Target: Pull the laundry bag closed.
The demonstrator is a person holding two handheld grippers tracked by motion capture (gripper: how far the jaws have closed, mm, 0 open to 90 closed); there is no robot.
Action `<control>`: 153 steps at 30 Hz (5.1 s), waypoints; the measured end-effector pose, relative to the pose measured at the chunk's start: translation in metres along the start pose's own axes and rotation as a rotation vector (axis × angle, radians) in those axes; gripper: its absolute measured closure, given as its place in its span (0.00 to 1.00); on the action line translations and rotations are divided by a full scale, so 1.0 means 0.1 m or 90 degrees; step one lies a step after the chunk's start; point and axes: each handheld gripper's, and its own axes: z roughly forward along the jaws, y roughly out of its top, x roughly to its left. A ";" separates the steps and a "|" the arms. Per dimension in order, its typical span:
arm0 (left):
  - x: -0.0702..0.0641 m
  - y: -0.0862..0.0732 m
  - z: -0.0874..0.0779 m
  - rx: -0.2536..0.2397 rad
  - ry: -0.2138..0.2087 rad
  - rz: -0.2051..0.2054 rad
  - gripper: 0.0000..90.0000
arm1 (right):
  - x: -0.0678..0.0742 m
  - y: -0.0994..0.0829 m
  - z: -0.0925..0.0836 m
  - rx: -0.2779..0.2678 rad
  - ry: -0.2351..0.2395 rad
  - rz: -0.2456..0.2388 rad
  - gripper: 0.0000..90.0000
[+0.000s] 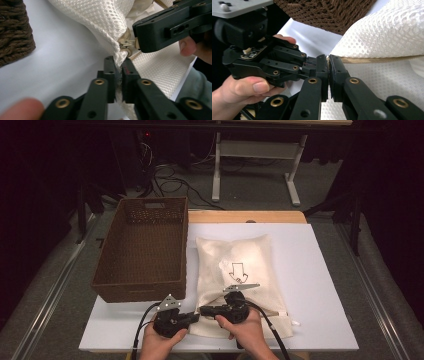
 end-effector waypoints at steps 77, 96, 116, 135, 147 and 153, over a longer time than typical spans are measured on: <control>0.11 0.02 -0.06 -0.110 -0.050 -0.116 0.97 | -0.07 -0.15 -0.02 -0.039 -0.102 -0.064 0.98; 0.12 0.00 -0.09 -0.099 -0.005 -0.101 0.96 | -0.21 -0.25 -0.13 -0.026 -0.180 -0.077 0.98; 0.10 0.01 -0.10 -0.084 0.003 -0.086 0.96 | -0.25 -0.36 -0.44 -0.045 -0.181 -0.093 0.98; 0.08 0.00 -0.09 -0.081 -0.003 -0.083 0.96 | -0.38 -0.47 -0.77 -0.060 -0.191 -0.080 0.98; 0.08 0.00 -0.09 -0.081 0.000 -0.080 0.96 | -0.46 -0.56 -1.01 -0.072 -0.205 -0.078 0.98; 0.08 0.00 -0.09 -0.080 0.002 -0.080 0.96 | -0.50 -0.58 -1.08 -0.076 -0.211 -0.072 0.98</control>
